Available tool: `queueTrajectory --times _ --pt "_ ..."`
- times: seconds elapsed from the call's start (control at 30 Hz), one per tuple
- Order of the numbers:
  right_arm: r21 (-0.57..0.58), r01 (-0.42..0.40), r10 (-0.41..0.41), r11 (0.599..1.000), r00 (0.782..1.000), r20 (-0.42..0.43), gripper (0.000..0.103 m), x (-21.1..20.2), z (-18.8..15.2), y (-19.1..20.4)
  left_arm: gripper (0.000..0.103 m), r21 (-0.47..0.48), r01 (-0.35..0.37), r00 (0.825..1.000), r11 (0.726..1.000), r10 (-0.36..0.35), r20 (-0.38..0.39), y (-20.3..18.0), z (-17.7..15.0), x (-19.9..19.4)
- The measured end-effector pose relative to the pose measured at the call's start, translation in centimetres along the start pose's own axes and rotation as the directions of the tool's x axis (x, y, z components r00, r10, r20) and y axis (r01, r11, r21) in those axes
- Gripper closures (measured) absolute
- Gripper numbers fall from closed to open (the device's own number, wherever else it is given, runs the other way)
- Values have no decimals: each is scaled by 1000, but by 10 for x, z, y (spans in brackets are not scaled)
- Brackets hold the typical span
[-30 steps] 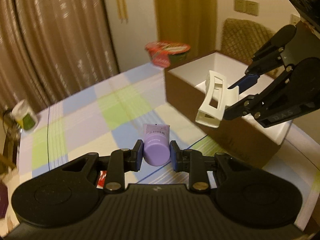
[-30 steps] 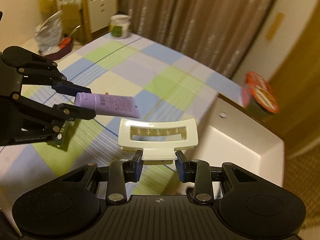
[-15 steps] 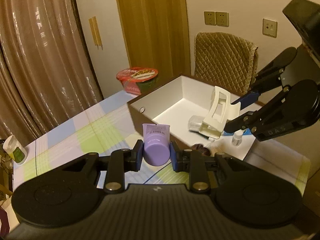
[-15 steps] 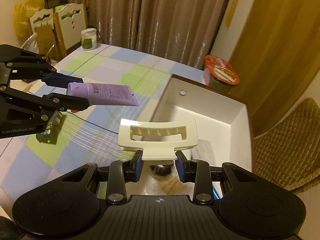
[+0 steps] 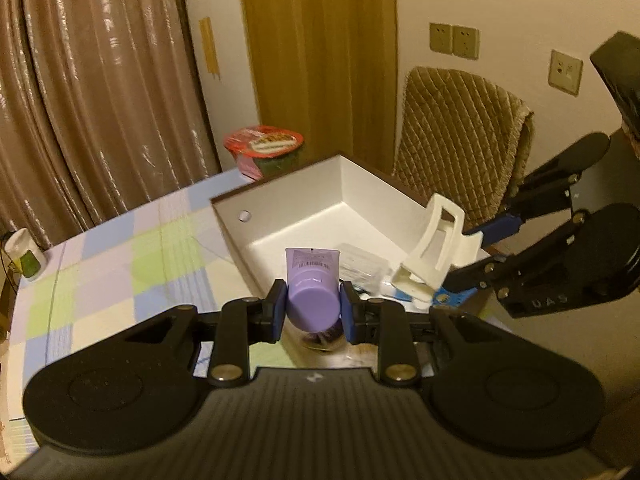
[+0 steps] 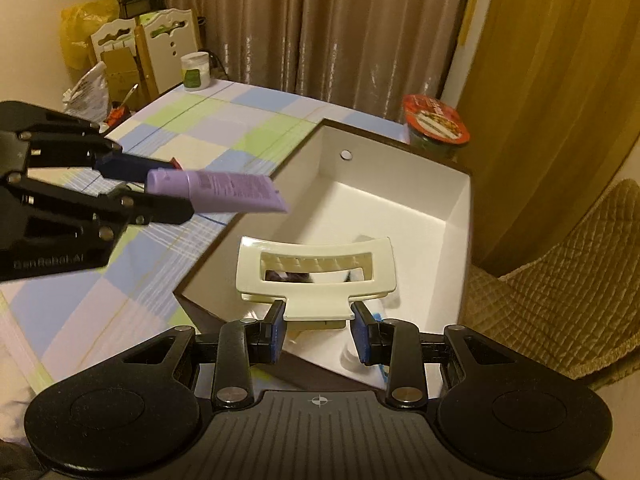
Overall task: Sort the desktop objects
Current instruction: 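Open the left tool to drop the tube while the right tool releases the hair clip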
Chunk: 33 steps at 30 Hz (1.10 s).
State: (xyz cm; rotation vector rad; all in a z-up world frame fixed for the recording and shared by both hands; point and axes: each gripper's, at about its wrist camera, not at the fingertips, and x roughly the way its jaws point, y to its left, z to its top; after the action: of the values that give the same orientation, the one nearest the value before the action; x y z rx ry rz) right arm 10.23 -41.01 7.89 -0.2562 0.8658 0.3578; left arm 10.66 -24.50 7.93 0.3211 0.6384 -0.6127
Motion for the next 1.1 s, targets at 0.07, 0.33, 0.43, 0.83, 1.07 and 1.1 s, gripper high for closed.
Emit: queueTrajectory --times 0.07,0.33,0.43,0.83,1.07,1.1 --pt "20 9 -9 1000 1000 -1 69 -2 -6 -5 80 13 15 1000 1000 -15 -10 -8 1 4" --pt "68 35 -34 997 999 -14 69 -5 -18 -13 80 29 52 998 998 -51 -32 -18 0 18" --pt "74 39 -38 997 999 -15 69 -4 -18 -15 80 31 54 998 998 -52 -38 -18 -1 21" --pt "66 15 -14 998 1000 -21 69 15 -5 -24 80 0 17 998 1000 -16 -61 -12 0 34" --pt "44 -2 5 999 997 -71 69 51 3 -36 80 -3 8 995 1000 -9 -99 -16 2 63" --pt "41 -5 8 999 997 -80 69 57 3 -38 80 -3 8 994 1000 -8 -105 -17 3 67"
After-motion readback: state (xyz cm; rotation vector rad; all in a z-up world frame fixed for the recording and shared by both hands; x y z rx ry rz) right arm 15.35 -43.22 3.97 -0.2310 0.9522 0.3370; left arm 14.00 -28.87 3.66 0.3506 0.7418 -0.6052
